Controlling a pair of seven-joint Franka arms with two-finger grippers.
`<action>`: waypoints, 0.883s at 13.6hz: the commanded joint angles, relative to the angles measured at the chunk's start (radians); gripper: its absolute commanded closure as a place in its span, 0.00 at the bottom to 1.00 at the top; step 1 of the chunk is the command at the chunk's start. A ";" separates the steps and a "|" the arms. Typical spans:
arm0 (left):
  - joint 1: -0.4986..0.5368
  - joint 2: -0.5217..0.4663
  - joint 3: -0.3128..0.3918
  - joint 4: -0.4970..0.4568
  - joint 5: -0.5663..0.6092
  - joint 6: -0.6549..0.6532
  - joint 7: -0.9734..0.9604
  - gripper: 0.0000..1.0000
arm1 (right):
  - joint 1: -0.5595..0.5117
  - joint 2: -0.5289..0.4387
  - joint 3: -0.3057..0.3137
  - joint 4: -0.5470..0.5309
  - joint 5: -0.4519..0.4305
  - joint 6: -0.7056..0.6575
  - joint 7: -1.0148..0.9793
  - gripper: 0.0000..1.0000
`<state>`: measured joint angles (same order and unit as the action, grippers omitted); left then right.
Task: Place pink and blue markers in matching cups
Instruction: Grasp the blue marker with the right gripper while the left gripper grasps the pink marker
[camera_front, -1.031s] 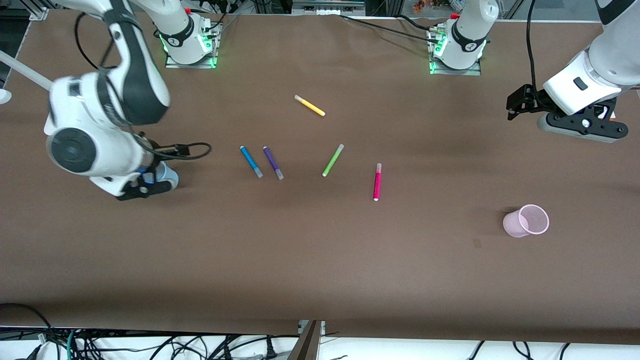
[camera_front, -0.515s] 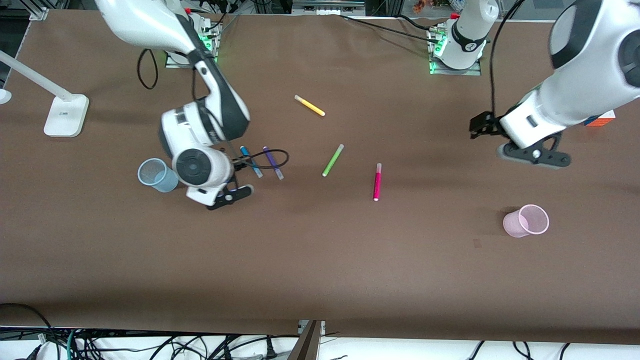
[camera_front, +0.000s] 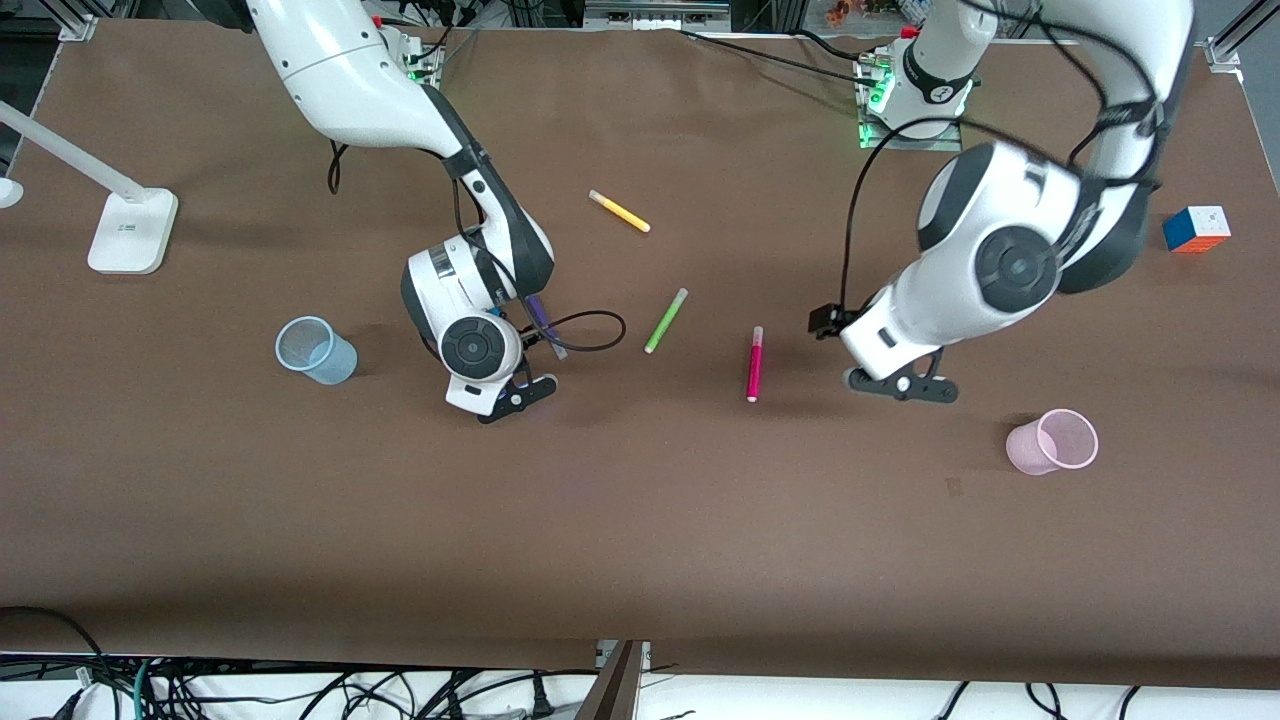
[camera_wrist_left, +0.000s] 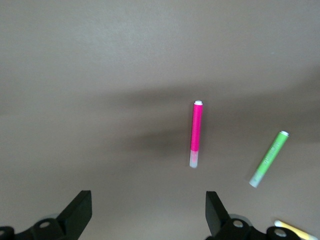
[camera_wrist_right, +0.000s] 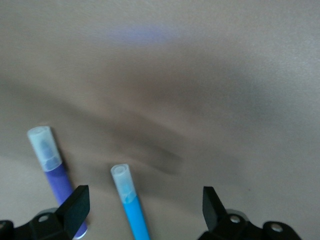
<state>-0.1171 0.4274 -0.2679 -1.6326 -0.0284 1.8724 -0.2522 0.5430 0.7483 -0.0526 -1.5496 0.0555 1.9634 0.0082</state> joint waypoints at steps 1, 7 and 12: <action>-0.032 0.085 -0.002 0.020 0.086 0.063 -0.025 0.00 | 0.002 -0.007 -0.003 -0.024 0.001 0.019 0.001 0.00; -0.079 0.203 -0.004 0.022 0.085 0.200 -0.099 0.00 | 0.006 0.006 -0.003 -0.026 -0.002 0.023 -0.010 0.37; -0.137 0.231 -0.004 0.013 0.088 0.292 -0.182 0.00 | 0.012 0.008 -0.003 -0.026 0.000 0.026 -0.004 0.60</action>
<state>-0.2230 0.6496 -0.2723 -1.6307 0.0357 2.1330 -0.3707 0.5467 0.7614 -0.0529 -1.5637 0.0553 1.9764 0.0054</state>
